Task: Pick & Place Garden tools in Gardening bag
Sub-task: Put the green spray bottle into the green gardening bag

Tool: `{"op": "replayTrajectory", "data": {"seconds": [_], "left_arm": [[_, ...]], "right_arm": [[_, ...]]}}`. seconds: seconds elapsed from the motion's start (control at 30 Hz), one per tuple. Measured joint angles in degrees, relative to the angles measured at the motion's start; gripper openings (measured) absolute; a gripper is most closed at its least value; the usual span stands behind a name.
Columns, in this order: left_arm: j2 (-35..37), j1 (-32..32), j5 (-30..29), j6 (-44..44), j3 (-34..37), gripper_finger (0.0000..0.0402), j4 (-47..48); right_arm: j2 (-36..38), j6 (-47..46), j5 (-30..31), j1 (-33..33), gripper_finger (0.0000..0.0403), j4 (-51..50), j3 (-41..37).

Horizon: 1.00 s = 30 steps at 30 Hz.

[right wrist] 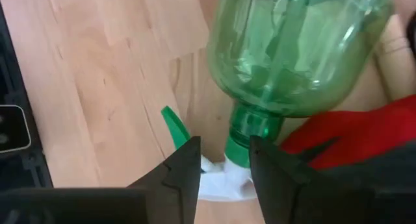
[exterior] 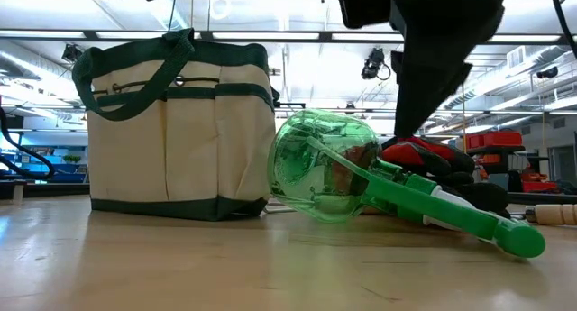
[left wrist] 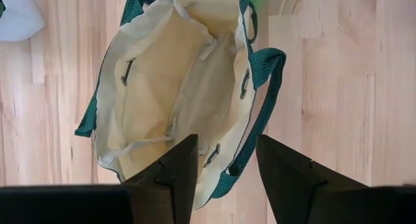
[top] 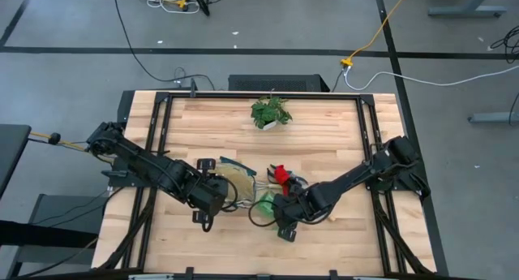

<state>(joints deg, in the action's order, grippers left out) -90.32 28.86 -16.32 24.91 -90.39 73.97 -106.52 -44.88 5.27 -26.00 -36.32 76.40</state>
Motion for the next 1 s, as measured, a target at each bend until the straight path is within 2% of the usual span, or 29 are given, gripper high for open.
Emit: {"op": "replayTrajectory", "data": {"seconds": [0.47,1.0], "left_arm": [[-0.02,0.0,0.0,0.0,0.02,0.0163,-0.02],[-0.04,-0.02,0.0,-0.02,0.02,0.0163,-0.02]], "right_arm": [[0.11,-2.8,1.56,0.0,0.0142,12.03,-7.78],[-0.09,-3.2,3.92,0.02,0.0175,9.62,-8.19]]}}
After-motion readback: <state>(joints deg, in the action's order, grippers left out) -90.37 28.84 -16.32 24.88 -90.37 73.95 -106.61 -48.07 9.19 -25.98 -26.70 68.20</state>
